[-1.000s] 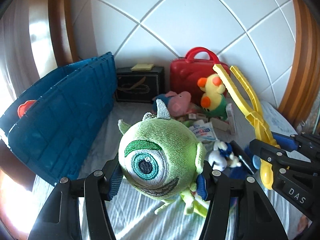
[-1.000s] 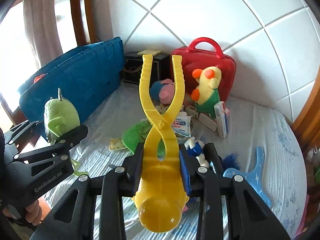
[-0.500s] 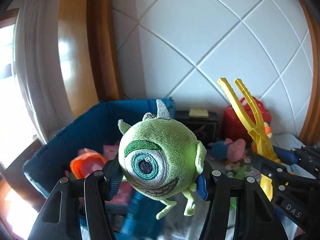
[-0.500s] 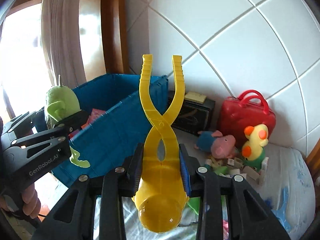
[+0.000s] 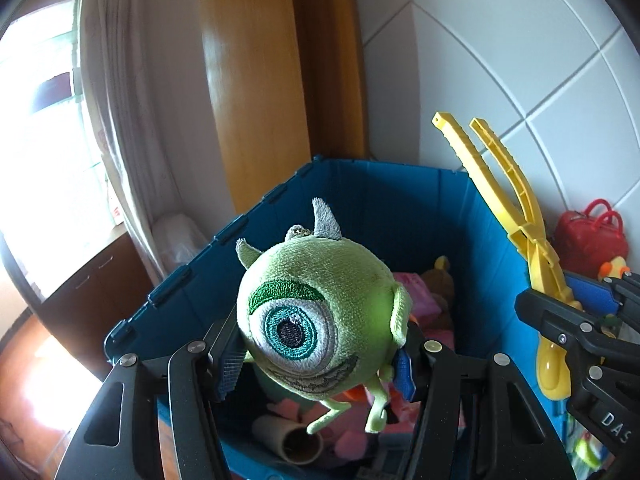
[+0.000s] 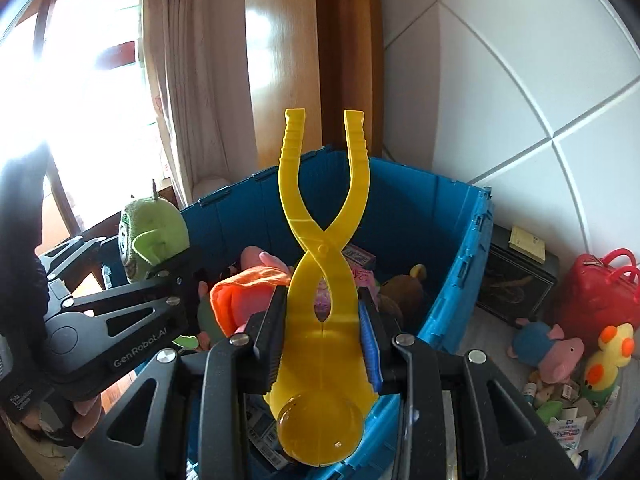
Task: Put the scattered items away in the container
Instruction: 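Lift the green plush and yellow clip with both tools and carry them over the bin, then open both tools over the blue bin to drop the plush and clip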
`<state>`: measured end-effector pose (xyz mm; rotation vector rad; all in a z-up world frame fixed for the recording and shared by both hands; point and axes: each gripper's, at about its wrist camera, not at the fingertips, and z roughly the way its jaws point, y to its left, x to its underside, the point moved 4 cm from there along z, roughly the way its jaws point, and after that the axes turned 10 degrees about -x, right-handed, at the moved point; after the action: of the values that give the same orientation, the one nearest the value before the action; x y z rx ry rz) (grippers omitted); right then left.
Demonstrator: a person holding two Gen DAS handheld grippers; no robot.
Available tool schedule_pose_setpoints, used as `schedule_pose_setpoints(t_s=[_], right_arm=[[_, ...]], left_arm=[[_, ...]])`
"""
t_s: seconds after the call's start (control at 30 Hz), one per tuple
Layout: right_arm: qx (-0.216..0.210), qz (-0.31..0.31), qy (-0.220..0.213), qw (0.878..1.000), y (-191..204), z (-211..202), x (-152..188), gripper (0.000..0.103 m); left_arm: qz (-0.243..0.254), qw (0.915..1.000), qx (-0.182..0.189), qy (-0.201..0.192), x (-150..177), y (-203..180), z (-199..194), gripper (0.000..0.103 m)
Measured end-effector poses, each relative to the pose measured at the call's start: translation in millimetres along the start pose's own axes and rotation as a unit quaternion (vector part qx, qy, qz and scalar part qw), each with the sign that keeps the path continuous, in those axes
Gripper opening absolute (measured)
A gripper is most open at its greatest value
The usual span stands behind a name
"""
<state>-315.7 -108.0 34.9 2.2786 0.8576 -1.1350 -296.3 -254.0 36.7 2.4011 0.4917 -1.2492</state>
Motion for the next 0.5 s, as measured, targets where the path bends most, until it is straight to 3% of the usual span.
schedule_pose_setpoints(t_s=[0.2,0.23,0.27,0.3,0.33,0.37,0.43,0.5], right_arm=[[0.007,-0.002,0.011,1.000,7,18,-5,0.033],[0.008,-0.001,0.010,1.000,6,19,-6,0.033],[0.010,-0.001,0.009,1.000,6,20,-6,0.033],[0.016,0.002,0.006,1.000,3,19,-6,0.037],[0.027,0.004,0.005,1.000,0,18,-6,0.055],[0.036,0.006,0.003,0.999,-7,16,-6,0.081],[0.045,0.012,-0.003,0.999,-11,9,-5,0.092],[0.048,0.017,-0.007,0.999,-16,2,-3,0.092]], left_arm=[[-0.006,0.9999,0.009,0.010,5,5,8,0.063],[-0.006,0.9999,0.011,0.010,6,4,8,0.070],[-0.006,0.9998,0.013,0.010,7,3,8,0.088],[-0.008,0.9999,0.012,0.008,8,4,7,0.095],[-0.012,0.9999,0.009,0.005,8,5,6,0.102],[-0.014,0.9999,0.007,0.002,9,6,5,0.102],[-0.016,0.9998,0.010,0.009,12,6,6,0.102],[-0.018,0.9996,0.012,0.017,15,5,5,0.102]])
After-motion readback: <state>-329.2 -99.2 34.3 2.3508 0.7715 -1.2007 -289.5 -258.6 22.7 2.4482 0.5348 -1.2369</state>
